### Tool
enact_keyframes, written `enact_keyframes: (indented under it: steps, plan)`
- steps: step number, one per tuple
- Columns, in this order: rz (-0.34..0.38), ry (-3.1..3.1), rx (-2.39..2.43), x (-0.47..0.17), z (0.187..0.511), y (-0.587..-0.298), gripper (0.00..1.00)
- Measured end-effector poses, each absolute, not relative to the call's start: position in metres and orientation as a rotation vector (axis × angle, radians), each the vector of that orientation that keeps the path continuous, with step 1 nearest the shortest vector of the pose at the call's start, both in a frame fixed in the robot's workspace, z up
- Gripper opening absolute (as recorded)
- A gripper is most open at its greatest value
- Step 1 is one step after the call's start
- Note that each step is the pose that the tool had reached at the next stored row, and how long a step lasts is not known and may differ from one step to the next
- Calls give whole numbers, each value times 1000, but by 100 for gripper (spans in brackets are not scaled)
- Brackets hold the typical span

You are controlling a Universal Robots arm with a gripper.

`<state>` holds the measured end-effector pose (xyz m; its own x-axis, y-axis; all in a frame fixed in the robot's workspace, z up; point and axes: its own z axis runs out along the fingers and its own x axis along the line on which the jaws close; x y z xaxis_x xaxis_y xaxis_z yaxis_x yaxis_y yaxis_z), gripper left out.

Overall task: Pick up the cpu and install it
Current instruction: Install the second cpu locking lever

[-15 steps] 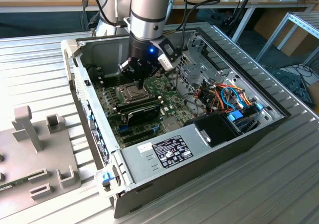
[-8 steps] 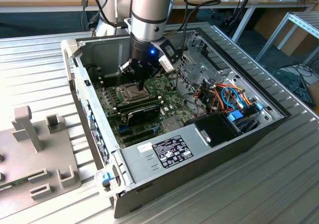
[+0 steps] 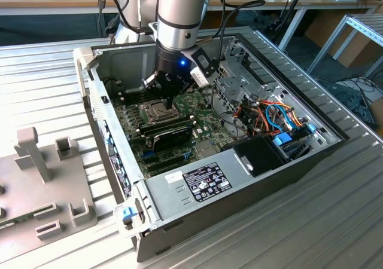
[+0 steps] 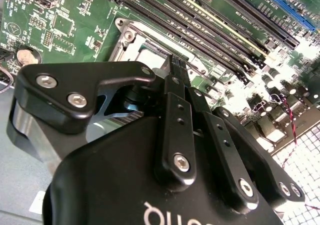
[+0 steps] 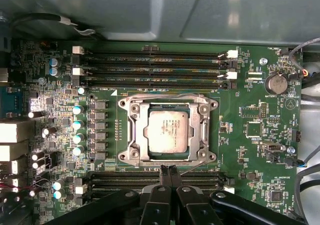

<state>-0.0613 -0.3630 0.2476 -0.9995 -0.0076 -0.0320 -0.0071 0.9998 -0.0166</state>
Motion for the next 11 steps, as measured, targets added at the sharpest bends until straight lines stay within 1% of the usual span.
enact_keyframes:
  steps: [11]
  plan:
    - [-30, 3109, -12, -64, 247, -363, 11]
